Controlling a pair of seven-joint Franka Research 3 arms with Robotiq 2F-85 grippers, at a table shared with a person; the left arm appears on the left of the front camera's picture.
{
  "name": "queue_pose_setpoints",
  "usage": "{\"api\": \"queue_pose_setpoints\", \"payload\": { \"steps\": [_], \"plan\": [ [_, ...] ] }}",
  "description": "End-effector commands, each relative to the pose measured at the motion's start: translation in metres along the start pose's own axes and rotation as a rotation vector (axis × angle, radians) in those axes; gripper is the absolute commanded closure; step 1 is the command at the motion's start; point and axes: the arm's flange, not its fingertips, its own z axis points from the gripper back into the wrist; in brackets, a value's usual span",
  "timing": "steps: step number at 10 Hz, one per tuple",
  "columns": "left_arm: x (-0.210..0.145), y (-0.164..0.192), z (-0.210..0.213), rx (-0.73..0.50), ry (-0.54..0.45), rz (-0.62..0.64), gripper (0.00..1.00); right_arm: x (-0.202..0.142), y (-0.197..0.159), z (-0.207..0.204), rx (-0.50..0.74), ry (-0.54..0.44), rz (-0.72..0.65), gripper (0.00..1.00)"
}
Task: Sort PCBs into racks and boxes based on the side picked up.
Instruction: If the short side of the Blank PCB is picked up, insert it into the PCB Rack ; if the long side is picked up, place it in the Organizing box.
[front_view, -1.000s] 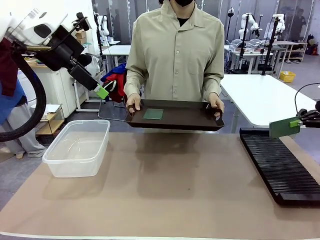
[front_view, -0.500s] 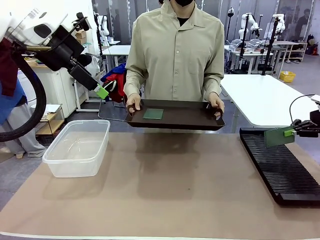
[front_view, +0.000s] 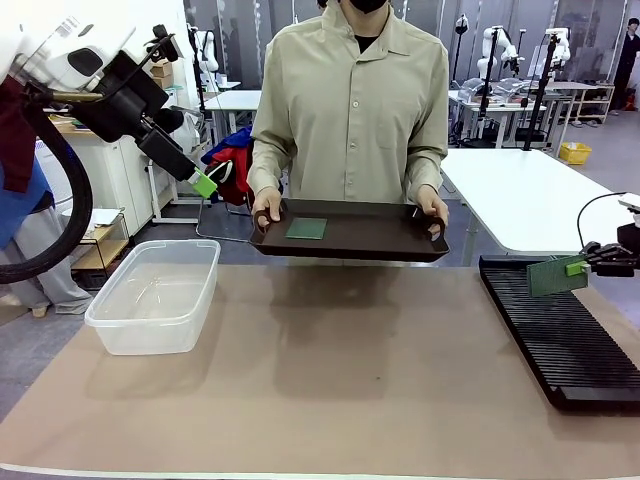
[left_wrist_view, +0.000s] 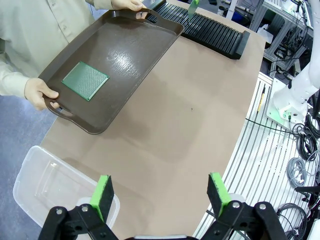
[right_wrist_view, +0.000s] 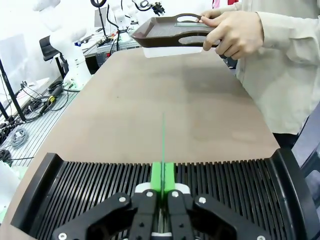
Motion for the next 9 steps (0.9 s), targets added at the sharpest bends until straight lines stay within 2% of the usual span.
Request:
{"api": "queue_pose_setpoints", "payload": {
  "steps": [1,4,9],
  "plan": [
    [-0.001,0.0,-0.001,0.007,-0.003,-0.006,0.0,0.0,0.0,-0.001,0.001,0.0,0.0,0.98],
    [-0.001,0.0,-0.001,0.007,-0.003,-0.006,0.0,-0.015,-0.014,0.0,-0.006,-0.008,-0.078,0.98],
    [-0.001,0.0,-0.001,0.007,-0.003,-0.006,0.0,-0.03,-0.028,-0.003,-0.05,-0.031,-0.09,0.98]
  ]
}}
